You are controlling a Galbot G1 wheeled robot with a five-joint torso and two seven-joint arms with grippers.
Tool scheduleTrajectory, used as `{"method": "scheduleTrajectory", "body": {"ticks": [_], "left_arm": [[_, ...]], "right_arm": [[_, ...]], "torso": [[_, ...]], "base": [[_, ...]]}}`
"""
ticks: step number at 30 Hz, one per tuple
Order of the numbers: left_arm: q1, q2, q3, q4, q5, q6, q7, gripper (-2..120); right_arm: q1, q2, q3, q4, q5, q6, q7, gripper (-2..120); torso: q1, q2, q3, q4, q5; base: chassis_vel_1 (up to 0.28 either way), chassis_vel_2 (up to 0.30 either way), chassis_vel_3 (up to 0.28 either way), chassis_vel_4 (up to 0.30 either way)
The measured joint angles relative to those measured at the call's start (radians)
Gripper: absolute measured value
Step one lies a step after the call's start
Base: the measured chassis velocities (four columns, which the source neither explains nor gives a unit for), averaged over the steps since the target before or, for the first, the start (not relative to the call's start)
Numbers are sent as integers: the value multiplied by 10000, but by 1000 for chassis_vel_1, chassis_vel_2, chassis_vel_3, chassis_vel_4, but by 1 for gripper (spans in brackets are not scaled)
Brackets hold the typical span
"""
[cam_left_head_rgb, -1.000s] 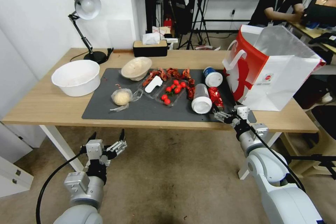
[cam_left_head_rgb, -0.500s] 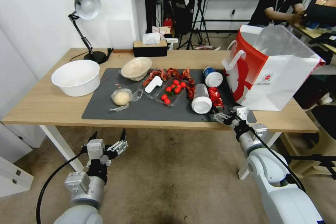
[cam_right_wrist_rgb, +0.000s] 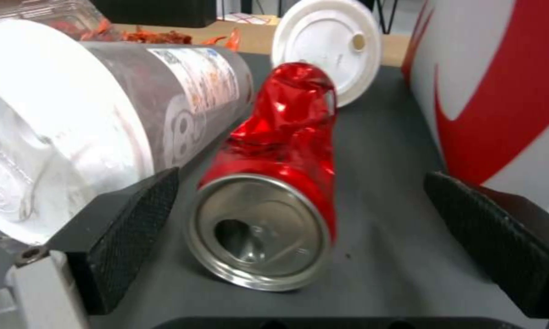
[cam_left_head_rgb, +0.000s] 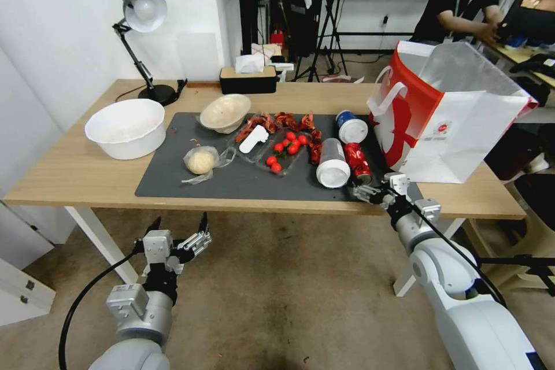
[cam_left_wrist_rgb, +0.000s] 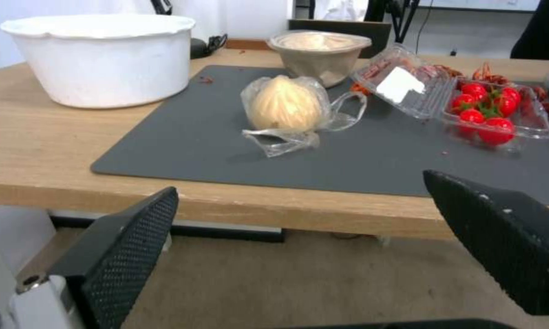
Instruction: Pick up the trash from the table and place it into the takeout bag.
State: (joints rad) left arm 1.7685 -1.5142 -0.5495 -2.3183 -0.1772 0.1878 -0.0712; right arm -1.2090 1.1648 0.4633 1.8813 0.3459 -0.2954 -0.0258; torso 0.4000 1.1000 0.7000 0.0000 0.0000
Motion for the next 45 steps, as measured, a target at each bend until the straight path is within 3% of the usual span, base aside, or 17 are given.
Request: {"method": "scheduleTrajectory", "body": {"ticks": [7, 14, 20, 30, 37, 45], "left_arm": [[17, -19, -14, 0, -3, -19, -4, 100], [35, -68, -2, 7, 5, -34, -10, 100], [54, -111, 6, 11, 52, -51, -16, 100], [112, -87, -45, -64, 133, -63, -1, 100], [149, -39, -106, -172, 104, -110, 37, 100], [205, -30, -198, -281, 60, -155, 37, 100]], "right_arm": [[101, -2, -120, -118, 50, -51, -98, 96], [122, -4, -154, -188, 171, -84, -110, 76], [95, -15, -153, -191, 208, -89, -108, 52], [-88, -90, 23, 237, 186, 130, -40, 52], [-637, -615, 452, 2098, 439, 172, 58, 52], [-620, -1043, 657, 3140, 1115, 350, 263, 52]], "torso": [[0, 0, 0, 0, 0], [0, 0, 0, 0, 0], [0, 0, 0, 0, 0], [1, -1, 0, 1, 1], [0, 0, 0, 0, -1], [-2, 0, 0, 0, 0]], "base": [[0, 0, 0, 0], [0, 0, 0, 0], [0, 0, 0, 0], [0, 0, 0, 0], [0, 0, 0, 0], [0, 0, 0, 0]]}}
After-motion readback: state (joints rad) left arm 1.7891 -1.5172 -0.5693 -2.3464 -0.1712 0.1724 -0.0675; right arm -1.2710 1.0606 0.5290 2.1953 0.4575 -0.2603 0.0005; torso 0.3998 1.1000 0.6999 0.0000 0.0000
